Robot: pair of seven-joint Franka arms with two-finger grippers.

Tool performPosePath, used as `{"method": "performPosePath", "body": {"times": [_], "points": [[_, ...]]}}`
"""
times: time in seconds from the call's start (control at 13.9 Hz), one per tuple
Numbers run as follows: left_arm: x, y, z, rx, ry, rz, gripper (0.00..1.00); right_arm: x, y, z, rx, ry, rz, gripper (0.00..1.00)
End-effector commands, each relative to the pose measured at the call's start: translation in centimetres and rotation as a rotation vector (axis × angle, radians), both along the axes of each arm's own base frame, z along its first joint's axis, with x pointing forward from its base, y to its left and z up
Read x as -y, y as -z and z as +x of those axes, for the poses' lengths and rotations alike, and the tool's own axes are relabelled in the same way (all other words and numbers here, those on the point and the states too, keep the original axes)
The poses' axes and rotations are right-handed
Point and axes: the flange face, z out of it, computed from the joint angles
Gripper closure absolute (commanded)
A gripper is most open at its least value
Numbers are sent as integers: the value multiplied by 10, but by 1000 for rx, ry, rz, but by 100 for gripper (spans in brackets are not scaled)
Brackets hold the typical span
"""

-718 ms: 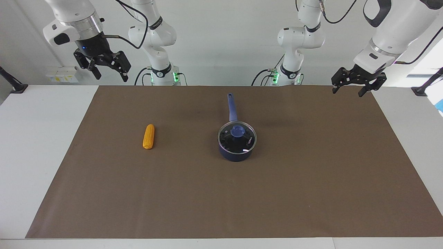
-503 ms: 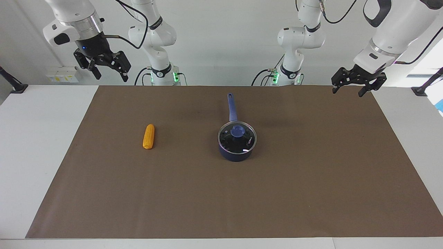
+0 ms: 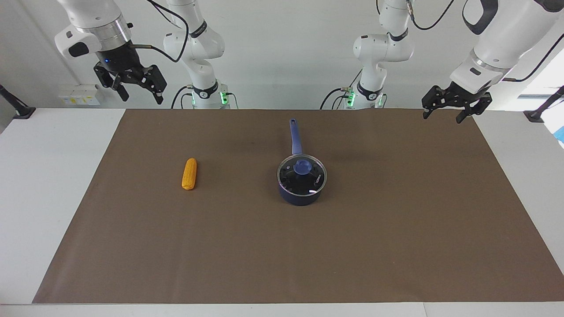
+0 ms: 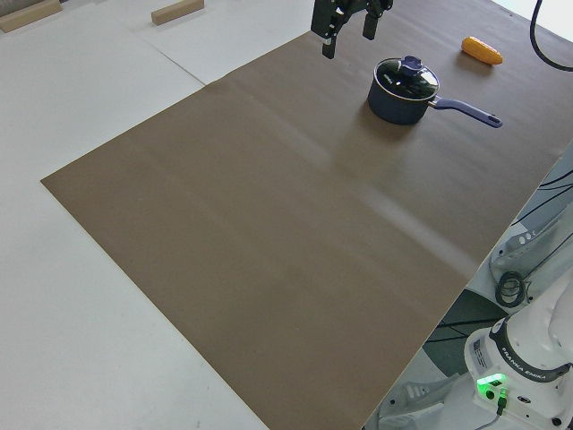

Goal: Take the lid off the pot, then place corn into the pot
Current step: 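Move the left gripper toward the glass lid on the black pot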

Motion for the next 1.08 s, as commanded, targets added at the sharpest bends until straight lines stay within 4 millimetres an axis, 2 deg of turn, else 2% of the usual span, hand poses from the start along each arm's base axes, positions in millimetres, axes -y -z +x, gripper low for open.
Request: {"method": "performPosePath", "body": {"times": [0.0, 0.14, 0.22, 0.29, 0.57, 0.65, 0.72, 0.86, 1.01], "points": [[3, -1, -12, -6, -5, -7, 0, 3, -2, -7, -9, -7, 8, 0], [12, 4, -17, -4, 7, -12, 0, 2, -2, -7, -9, -8, 7, 0], [24, 11, -17, -9, 29, -11, 0, 2, -2, -7, -9, -7, 8, 0], [44, 16, -16, -4, 65, -11, 0, 2, -2, -7, -9, -9, 8, 0], [105, 48, -15, 40, -5, -9, 0, 3, -1, -7, -11, -7, 8, 0], [121, 50, -17, 47, 0, -11, 0, 3, -1, -7, -11, -7, 8, 0], [142, 59, -19, 40, 17, -6, 0, 2, -1, -7, -11, -9, 8, 0], [166, 65, -20, 54, 28, -10, 0, 2, -2, -7, -9, -9, 8, 0], [201, 86, -23, 28, 80, 8, 0, 3, -2, -7, -9, -7, 8, 0]]}}
